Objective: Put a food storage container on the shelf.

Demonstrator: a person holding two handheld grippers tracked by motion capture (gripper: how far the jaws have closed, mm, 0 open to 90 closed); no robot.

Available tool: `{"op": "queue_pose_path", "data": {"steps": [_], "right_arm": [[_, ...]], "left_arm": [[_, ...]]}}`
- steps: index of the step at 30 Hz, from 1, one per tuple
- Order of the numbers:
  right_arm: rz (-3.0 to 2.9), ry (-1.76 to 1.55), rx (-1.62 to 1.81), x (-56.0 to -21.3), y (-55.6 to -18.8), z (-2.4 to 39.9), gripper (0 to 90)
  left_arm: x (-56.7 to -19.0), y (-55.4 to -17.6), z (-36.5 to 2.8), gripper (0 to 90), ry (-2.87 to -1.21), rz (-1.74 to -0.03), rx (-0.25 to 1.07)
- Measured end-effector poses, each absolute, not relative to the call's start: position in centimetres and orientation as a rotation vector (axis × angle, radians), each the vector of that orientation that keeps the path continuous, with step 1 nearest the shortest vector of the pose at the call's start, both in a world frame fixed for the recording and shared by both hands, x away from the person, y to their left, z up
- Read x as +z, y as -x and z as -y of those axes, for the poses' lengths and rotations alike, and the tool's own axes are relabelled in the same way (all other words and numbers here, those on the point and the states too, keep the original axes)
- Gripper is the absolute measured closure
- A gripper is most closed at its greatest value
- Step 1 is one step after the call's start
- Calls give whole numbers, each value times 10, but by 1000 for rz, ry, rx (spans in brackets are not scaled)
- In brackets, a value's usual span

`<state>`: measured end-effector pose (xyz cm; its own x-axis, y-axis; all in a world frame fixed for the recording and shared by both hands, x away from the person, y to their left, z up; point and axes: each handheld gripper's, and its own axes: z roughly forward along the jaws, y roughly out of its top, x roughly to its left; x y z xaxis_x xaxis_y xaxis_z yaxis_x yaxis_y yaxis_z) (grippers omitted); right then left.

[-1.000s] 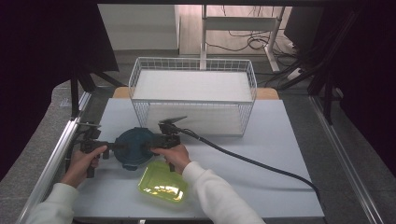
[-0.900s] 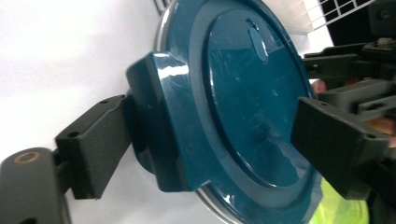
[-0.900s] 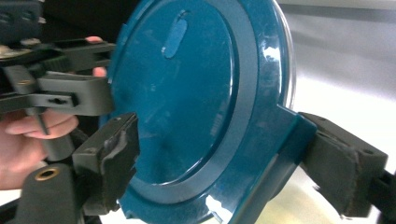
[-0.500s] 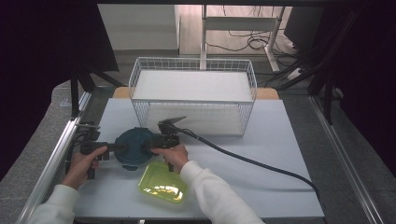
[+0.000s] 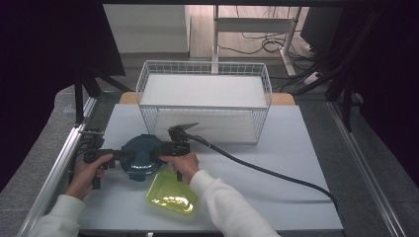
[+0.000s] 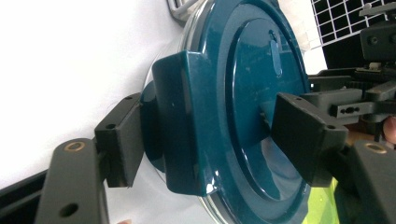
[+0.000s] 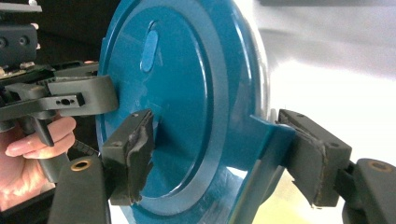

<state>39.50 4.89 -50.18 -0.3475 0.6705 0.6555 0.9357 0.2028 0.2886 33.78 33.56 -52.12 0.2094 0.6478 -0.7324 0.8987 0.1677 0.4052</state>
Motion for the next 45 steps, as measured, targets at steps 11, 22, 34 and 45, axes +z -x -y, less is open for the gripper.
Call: {"op": "queue_pose_path", "data": {"steps": [11, 22, 34, 45], "right_arm": [[2088, 1518, -954, -498, -392, -49, 303], [2060, 1533, -979, -496, -392, -49, 315], [2059, 1537, -1016, -490, -392, -49, 315], [2062, 1516, -1077, -467, -387, -44, 316]], "left_arm": [[-514, -333, -336, 338, -1563, -1498, -299], [-512, -329, -339, 358, -1553, -1491, -285], [-503, -327, -340, 368, -1546, -1480, -263], [-476, -324, -336, 377, -1559, -1446, -226]]}}
